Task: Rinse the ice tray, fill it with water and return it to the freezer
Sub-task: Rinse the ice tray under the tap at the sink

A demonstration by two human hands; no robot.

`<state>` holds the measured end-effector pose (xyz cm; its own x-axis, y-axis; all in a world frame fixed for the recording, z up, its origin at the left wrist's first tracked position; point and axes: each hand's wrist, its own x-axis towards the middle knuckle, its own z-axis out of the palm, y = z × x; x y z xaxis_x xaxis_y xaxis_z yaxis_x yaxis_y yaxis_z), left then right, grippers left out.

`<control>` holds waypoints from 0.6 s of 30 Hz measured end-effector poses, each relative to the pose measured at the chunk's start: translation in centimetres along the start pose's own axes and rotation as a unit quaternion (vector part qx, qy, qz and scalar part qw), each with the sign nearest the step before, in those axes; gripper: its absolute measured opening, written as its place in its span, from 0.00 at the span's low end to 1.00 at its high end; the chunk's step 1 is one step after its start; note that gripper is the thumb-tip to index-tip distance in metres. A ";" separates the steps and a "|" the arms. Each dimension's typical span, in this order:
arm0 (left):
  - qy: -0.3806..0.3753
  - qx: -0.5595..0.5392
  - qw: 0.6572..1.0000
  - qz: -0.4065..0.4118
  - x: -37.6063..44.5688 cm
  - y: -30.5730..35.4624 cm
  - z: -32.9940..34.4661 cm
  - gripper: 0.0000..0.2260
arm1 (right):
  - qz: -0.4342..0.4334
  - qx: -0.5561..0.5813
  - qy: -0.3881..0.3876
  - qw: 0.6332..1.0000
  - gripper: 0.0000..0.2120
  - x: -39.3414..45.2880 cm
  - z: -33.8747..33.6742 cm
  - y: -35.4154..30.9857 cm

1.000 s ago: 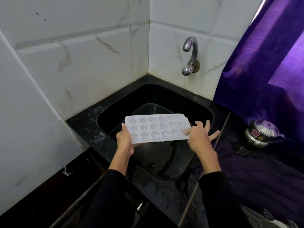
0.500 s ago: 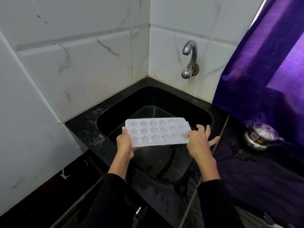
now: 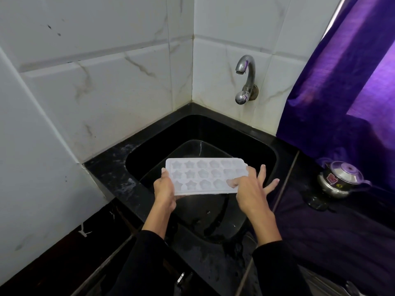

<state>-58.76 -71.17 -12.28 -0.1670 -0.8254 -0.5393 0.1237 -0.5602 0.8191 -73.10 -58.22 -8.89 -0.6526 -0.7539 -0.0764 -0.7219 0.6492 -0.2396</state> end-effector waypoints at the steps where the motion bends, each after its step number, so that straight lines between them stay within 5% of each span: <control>1: 0.000 0.000 1.000 0.001 -0.1 0.0 0.0 0.18 | 0.005 -0.006 0.001 1.000 0.30 0.0 -0.1 -0.1; 18: 0.011 -0.001 1.000 -0.002 -0.1 -0.3 0.2 0.17 | 0.023 -0.012 -0.004 1.000 0.24 -0.3 -0.2 -1.2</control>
<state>-58.95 -70.95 -12.41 -0.1463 -0.8247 -0.5463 0.1251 -0.5632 0.8168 -72.09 -58.77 -8.34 -0.6834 -0.7240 -0.0940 -0.6969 0.6853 -0.2115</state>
